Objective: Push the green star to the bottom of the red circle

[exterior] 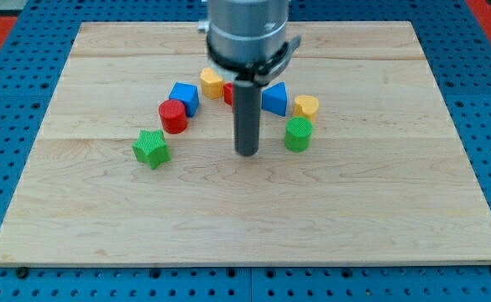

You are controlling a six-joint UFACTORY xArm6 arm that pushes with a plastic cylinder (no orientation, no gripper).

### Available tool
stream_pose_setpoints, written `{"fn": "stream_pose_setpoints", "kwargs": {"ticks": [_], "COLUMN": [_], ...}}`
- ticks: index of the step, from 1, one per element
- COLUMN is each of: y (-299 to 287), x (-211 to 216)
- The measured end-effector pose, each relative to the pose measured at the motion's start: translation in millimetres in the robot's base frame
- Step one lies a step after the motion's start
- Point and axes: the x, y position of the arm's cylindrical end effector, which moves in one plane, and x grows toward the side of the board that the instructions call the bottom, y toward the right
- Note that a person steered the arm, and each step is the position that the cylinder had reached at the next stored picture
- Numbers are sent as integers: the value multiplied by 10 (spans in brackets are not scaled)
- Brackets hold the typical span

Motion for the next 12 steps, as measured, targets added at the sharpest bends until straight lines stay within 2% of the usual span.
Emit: {"fn": "stream_pose_setpoints", "kwargs": {"ticks": [1,2,3,9,10,12], "y": [-98,-1038,-1503,-1534,-1157,-1270], "x": [353,732,603,603,287,191]}}
